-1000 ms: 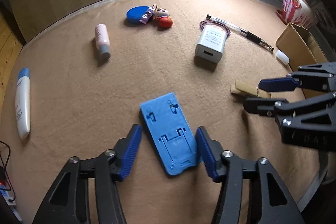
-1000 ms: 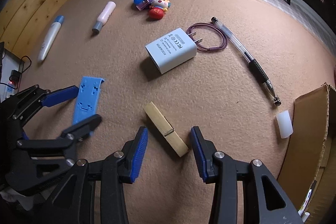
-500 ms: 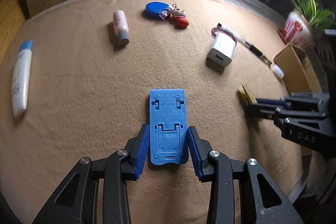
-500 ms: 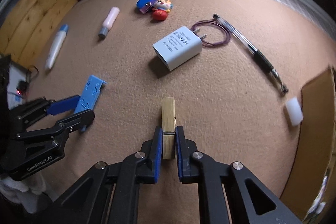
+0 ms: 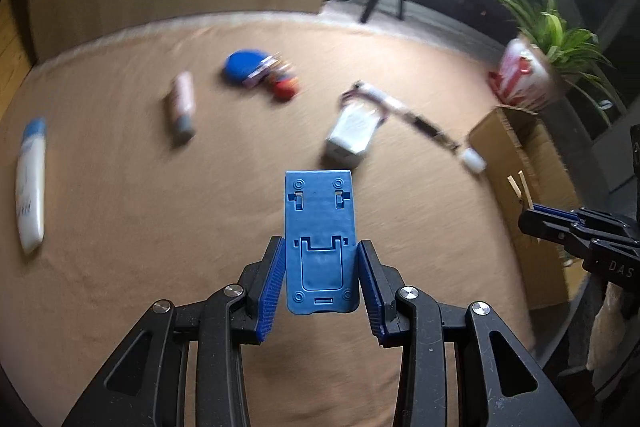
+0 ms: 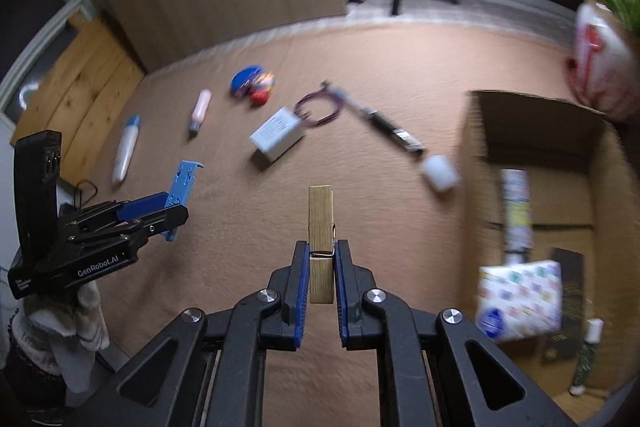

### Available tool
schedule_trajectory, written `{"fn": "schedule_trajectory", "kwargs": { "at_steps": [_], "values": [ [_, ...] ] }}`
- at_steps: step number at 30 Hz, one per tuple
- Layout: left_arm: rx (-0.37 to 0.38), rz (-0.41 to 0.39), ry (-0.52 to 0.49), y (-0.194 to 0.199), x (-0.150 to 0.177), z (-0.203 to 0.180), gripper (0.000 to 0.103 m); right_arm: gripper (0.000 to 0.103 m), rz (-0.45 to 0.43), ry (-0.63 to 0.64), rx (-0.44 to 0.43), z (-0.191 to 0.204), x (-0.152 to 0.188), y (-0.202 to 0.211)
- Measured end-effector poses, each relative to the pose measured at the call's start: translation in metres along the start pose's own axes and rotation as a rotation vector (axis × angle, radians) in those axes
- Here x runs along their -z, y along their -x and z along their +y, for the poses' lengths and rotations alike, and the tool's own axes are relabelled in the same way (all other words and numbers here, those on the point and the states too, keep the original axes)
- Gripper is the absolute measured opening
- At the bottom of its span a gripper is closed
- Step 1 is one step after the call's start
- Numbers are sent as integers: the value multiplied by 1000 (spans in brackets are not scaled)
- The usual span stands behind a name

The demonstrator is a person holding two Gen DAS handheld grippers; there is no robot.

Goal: Organize objects
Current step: 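Carry the stand and clothespin over the box and open both grippers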

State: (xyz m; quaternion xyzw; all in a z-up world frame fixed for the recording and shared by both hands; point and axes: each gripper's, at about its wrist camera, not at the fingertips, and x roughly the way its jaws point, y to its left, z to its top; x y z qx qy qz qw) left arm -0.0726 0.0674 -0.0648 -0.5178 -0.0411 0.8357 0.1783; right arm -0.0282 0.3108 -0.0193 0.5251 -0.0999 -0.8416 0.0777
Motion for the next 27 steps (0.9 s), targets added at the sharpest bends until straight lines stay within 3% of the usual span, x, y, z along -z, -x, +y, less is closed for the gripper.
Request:
{"fn": "schedule_trajectory", "kwargs": {
  "at_steps": [7, 13, 27],
  "values": [
    [78, -38, -107, 3, -28, -61, 39, 11, -80, -90, 102, -52, 12, 51],
    [143, -41, -206, -12, -46, -126, 39, 11, -98, -173, 178, -97, 26, 72],
    [219, 5, -351, -54, -57, -238, 39, 11, -92, -234, 209, -140, 44, 80]
  ]
}}
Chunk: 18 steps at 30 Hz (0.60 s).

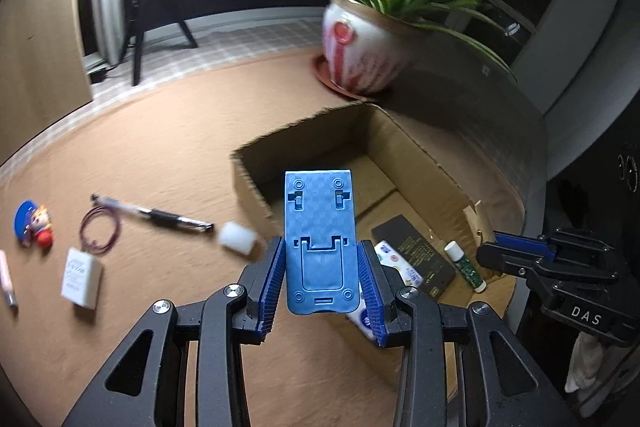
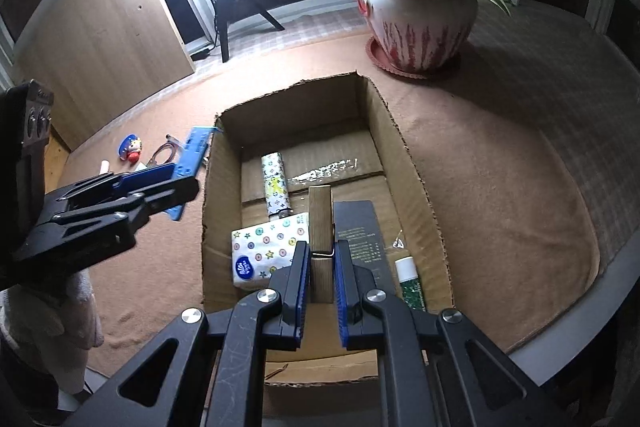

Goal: Organize objects
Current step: 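Carry the stand and clothespin over the box and open both grippers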

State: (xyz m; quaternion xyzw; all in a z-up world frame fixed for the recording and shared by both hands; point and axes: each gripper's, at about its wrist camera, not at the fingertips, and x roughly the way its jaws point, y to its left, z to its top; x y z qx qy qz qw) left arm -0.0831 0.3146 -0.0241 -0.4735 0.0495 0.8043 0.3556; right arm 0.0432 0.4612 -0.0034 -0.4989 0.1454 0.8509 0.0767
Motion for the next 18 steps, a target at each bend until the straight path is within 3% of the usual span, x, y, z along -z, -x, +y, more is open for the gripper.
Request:
{"fn": "schedule_trajectory", "kwargs": {
  "at_steps": [4, 5, 6, 7, 8, 9, 18],
  "values": [
    [26, 14, -2, -8, -7, -6, 40, 11, -1, 3, -24, -3, 0, -1],
    [41, 23, 2, -9, -8, -5, 53, 15, 3, 21, -18, -1, 0, -1],
    [38, 29, 10, -9, -9, -6, 72, 30, 12, 39, -1, 1, 0, -2],
    [29, 18, 18, -7, -10, -5, 75, 38, 5, 49, 17, 3, 0, -2],
    [23, -2, 17, -4, -10, -4, 76, 50, -11, 61, 30, 4, 1, -1],
    [16, -11, 18, -2, -10, -2, 76, 51, -18, 73, 36, 6, 1, 0],
    [-32, -20, 63, 14, 3, 23, 76, 52, -21, 67, 11, 19, -3, -1]
  ]
}}
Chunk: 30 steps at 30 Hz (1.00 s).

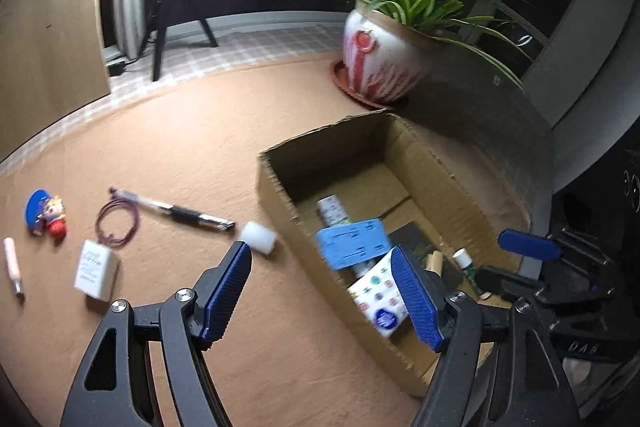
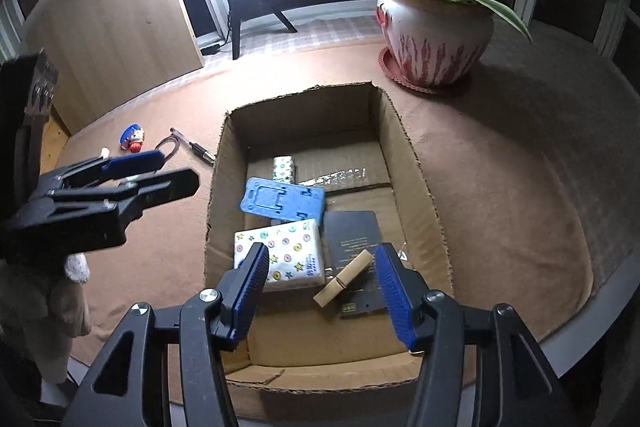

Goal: Organize objects
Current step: 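Carry the stand and clothespin over the box and open both grippers, then lower the left gripper onto the white charger adapter and grasp it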

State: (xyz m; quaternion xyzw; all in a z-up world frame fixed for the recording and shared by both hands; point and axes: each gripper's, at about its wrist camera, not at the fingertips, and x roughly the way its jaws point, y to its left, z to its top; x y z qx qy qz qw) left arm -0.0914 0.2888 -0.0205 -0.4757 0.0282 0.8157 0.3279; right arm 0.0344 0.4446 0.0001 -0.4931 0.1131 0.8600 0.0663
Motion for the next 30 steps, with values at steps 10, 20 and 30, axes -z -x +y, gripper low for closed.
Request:
{"fn": "schedule_trajectory", "kwargs": {
  "at_steps": [10, 20, 30],
  "values": [
    [-84, 9, 100, 19, 24, 68, 75, 52, -11, -59, -96, 20, -11, -5],
    [-239, 28, 183, 19, 33, 157, 75, 52, -17, -13, -150, 62, -23, -11],
    [-262, 76, 204, -7, 33, 191, 75, 52, 2, 18, -172, 82, -20, -15]
  ]
}}
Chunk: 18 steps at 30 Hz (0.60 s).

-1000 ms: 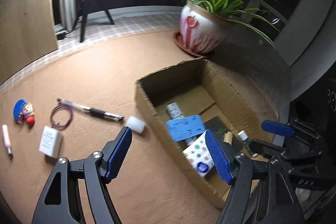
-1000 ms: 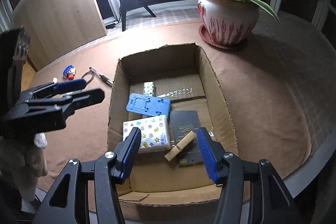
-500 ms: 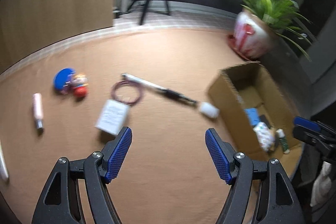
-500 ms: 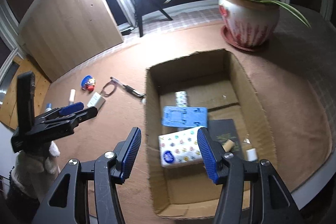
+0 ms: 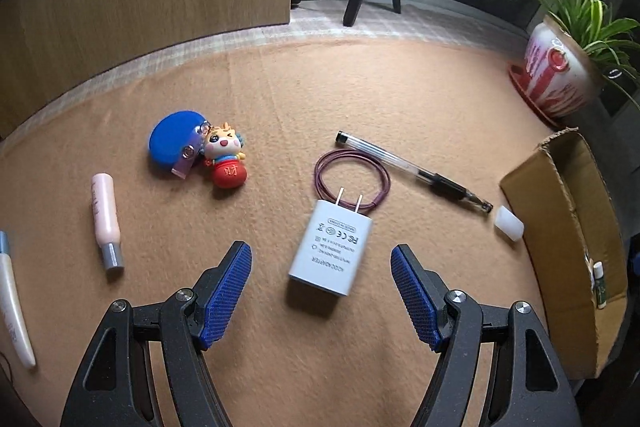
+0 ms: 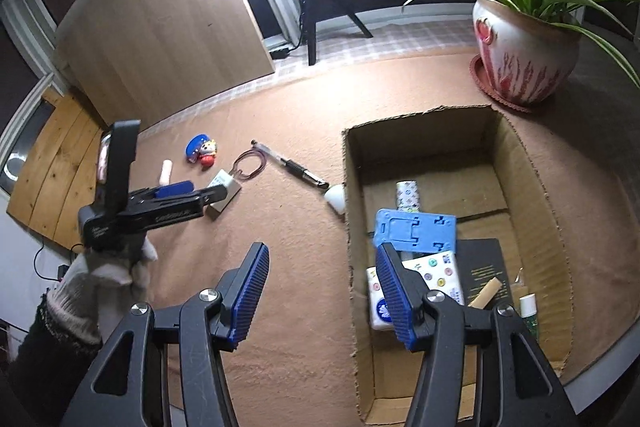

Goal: Organize objects
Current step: 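Lower the left gripper onto the white charger adapter and grasp it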

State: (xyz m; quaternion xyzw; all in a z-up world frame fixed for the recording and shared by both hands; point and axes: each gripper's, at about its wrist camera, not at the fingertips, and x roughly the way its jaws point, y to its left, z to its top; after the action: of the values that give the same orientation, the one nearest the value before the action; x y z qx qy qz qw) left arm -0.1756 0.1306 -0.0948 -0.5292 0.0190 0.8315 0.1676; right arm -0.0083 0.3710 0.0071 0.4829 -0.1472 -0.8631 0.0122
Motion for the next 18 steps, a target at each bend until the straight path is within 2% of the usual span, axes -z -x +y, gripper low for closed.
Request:
{"fn": "schedule_trajectory", "kwargs": {
  "at_steps": [2, 4, 8, 13, 18],
  "values": [
    [5, 8, 0, -5, -2, -2, 74, 52, 3, 5, -3, 2, 0, -1],
    [15, 13, 1, -8, -3, -1, 66, 52, 7, 9, -6, 5, 1, -2],
    [33, 25, 10, -13, -4, -4, 46, 52, 17, 16, -12, 8, 1, -7],
    [34, 28, -10, -15, -4, -9, 42, 52, 26, 28, -21, 14, 0, -10],
    [25, 27, 17, -9, 3, -5, 41, 52, 40, 40, -58, 25, 1, -16]
  ]
}}
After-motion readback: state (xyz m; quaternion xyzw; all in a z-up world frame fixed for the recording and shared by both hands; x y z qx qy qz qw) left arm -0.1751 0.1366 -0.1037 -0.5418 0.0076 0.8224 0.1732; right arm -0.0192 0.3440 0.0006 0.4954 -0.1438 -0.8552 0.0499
